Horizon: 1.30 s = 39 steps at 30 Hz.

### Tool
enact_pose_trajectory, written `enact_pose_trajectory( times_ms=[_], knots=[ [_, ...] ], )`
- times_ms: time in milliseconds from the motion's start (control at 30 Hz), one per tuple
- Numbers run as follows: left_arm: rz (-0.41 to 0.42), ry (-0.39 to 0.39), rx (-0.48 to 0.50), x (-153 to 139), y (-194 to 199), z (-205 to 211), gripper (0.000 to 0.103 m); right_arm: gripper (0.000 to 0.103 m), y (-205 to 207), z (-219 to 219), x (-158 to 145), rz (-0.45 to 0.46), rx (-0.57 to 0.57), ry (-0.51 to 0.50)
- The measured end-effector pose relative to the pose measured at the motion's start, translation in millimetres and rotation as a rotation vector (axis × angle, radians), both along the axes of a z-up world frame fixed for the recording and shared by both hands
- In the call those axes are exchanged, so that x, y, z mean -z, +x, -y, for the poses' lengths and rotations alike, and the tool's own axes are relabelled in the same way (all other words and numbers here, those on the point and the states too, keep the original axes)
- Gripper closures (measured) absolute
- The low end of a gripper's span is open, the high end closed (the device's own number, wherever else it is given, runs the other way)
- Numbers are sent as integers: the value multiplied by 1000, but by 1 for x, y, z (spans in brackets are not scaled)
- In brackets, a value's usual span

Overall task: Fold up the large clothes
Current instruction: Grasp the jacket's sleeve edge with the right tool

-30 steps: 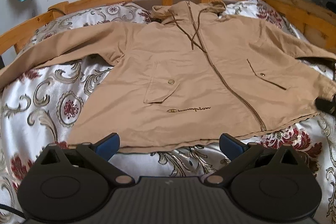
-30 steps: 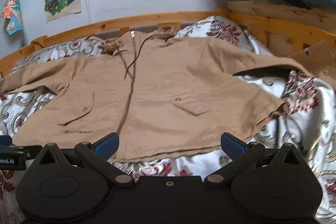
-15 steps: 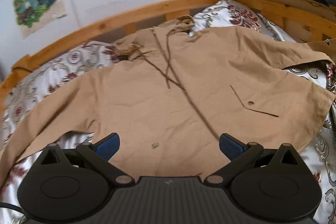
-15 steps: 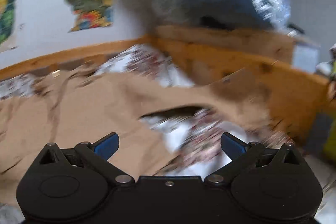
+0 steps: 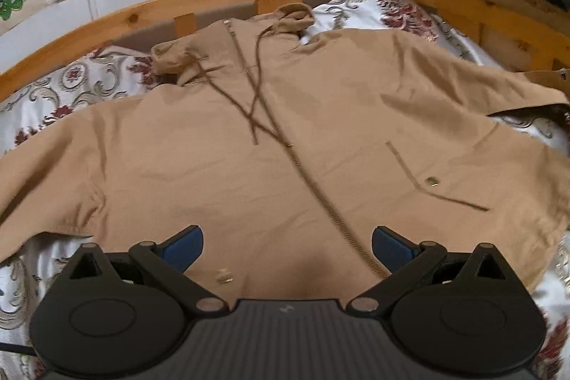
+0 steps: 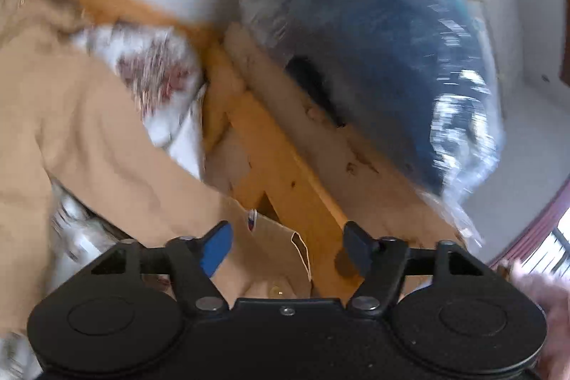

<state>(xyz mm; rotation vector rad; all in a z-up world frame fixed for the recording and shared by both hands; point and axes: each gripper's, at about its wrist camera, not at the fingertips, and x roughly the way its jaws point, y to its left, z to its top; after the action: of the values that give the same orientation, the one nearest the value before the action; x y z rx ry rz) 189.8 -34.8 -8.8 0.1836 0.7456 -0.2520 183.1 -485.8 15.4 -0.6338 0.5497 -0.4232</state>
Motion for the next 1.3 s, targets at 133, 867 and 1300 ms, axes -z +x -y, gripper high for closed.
enact_pose_trajectory(
  times_ms=[133, 867, 1300],
  knots=[
    [-6, -10, -51, 1, -6, -19, 0, 51, 27, 13, 14, -114, 9, -90],
    [-39, -131, -33, 15, -33, -37, 0, 57, 20, -125, -104, -60, -426, 101],
    [-17, -99, -82, 11, -34, -50, 0, 50, 42, -3, 24, -292, -39, -340]
  ],
)
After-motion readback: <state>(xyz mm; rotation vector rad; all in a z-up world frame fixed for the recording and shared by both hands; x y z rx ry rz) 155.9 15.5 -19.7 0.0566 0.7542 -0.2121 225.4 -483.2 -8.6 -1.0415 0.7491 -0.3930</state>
